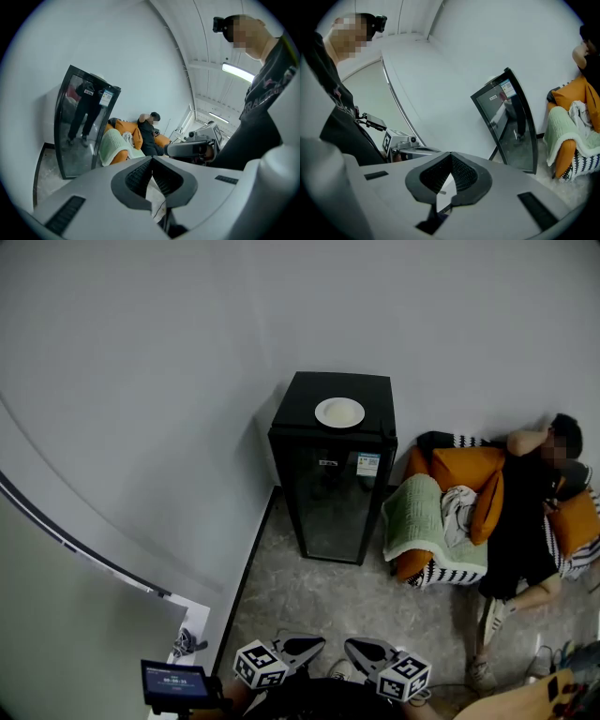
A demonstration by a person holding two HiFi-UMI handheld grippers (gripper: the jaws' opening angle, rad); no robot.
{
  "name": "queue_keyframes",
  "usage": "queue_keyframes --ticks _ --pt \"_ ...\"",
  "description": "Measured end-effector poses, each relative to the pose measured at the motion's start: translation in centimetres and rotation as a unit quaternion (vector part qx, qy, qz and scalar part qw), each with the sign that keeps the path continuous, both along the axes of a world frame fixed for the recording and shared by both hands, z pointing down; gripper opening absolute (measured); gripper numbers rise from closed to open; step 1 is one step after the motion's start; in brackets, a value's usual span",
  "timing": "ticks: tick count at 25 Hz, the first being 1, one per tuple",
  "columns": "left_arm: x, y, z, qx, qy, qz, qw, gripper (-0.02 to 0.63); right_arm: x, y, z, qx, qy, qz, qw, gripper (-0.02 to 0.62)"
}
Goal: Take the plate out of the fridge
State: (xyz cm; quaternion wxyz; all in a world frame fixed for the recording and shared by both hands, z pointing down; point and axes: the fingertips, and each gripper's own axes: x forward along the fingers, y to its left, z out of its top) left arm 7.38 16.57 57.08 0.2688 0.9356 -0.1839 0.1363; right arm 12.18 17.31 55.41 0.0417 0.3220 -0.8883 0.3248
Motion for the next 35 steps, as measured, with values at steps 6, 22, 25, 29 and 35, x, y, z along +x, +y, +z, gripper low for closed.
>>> queue_keyframes --ticks 6,22,25,29,35 --pt "0.2 0.1 -0.2 0.006 0.000 -0.010 0.9999 0.005 -0.4 0.4 0.0 0.004 0.013 -0.026 1.000 0.006" --pt "-2.3 -1.0 -0.4 0.010 -0.012 -0.016 0.9998 0.006 -3.2 -1.1 -0.1 0.019 0.013 -0.041 0.999 0.006" --pt "-2.4 -1.2 -0.4 0.010 -0.012 -0.020 0.9997 0.006 -3.3 -1.2 0.0 0.017 0.013 -0.045 0.999 0.006" --pt "-2.5 -1.2 -0.4 0.007 -0.011 -0.021 0.9997 0.006 -3.4 -1.2 0.1 0.017 0.016 -0.047 0.999 0.006" --pt "-2.3 -1.2 -0.5 0.010 -0.009 -0.019 0.9997 0.006 -3.2 -0.9 0.0 0.017 0.017 -0.043 0.999 0.006"
